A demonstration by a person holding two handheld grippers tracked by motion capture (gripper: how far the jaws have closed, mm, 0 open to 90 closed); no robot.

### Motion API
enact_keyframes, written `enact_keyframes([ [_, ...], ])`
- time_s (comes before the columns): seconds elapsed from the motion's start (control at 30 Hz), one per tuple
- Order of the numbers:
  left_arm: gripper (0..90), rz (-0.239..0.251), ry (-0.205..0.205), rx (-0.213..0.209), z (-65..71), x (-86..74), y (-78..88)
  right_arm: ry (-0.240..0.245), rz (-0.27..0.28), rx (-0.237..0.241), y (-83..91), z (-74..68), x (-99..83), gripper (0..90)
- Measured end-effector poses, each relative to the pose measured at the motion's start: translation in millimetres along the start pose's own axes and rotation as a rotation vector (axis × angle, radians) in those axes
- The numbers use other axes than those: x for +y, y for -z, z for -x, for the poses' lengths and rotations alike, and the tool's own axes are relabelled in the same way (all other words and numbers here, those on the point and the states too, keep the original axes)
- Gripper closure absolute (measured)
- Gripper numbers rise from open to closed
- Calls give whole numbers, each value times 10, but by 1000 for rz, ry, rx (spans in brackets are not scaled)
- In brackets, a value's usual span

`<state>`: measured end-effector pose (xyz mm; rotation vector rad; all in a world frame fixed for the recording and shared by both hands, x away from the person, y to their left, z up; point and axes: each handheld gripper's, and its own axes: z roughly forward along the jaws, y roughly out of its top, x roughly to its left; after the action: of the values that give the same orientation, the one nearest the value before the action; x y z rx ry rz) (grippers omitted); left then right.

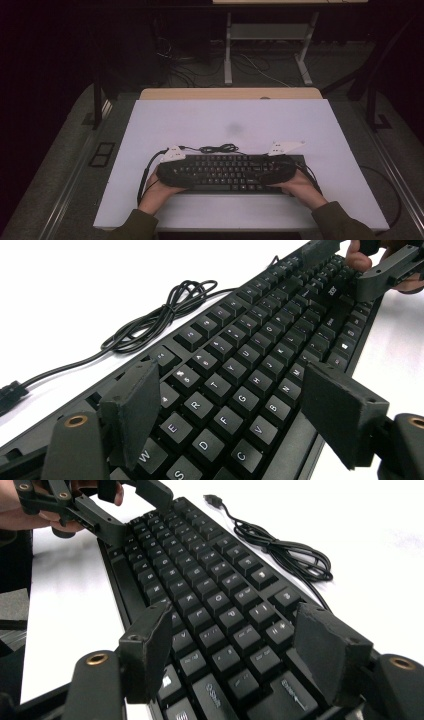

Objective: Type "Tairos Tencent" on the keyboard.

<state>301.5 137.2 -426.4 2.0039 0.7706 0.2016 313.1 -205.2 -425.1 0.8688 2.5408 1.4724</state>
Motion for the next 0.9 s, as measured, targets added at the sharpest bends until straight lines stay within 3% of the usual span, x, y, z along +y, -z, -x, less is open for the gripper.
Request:
enact_keyframes([
  [0.5,347,7,10,36,-30,-63,91,2,3,14,-102,12,59,308],
  [0.9,581,1,9,68,-63,-105,195,2,-5,31,-212,9,134,300],
])
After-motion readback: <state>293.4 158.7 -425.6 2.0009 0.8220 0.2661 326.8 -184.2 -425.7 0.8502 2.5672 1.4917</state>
